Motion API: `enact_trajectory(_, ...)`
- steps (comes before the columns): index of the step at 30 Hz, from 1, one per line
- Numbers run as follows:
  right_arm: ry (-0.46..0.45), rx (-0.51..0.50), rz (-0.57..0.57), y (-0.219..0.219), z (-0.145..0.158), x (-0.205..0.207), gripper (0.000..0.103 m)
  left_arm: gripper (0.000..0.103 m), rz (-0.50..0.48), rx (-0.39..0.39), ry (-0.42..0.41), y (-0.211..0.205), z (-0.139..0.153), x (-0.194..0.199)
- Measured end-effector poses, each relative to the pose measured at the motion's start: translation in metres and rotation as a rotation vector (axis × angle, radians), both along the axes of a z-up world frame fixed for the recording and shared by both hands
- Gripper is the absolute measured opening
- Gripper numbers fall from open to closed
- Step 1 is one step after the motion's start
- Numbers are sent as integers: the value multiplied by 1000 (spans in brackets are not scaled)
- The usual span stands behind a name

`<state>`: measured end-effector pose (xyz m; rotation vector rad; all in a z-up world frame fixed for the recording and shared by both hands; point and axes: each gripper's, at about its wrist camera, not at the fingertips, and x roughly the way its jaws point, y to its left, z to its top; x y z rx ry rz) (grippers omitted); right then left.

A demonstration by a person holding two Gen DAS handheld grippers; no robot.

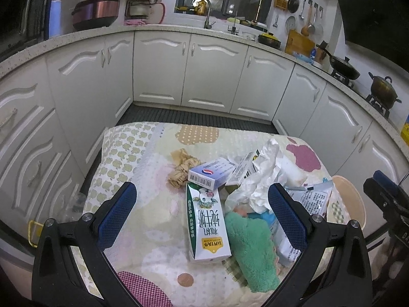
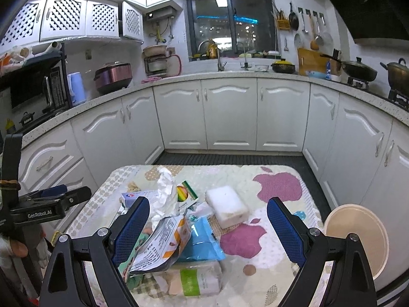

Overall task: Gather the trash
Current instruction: 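Grasp the milk carton with the left tool while the right grasps a snack wrapper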

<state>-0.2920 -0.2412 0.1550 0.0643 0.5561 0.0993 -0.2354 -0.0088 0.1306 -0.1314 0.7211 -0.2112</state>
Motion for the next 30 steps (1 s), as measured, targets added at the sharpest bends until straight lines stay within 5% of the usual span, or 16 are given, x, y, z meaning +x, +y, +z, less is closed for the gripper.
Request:
enact_trajectory(6, 99, 67, 70, 6, -17, 9, 89, 102, -29, -9, 107, -2, -25, 16)
enact_trajectory(14, 285, 261, 167, 13, -55, 35, 46, 102, -38, 55, 246, -18, -67, 50)
enact_trajectory(16, 301, 264, 177, 17, -61, 41, 43, 93, -39, 60, 272, -19, -75, 57)
enact_trajectory(19, 296, 260, 180, 18, -62, 47, 21, 67, -64, 37, 321, -17, -87, 68)
enact_trajectory(21, 304, 282, 192, 16, -63, 50, 17, 50, -88, 20, 338, -16, -91, 68)
enact_trajectory(30, 219, 294, 224, 0, -34, 44, 9, 50, -115, 31, 319, 1, -69, 48)
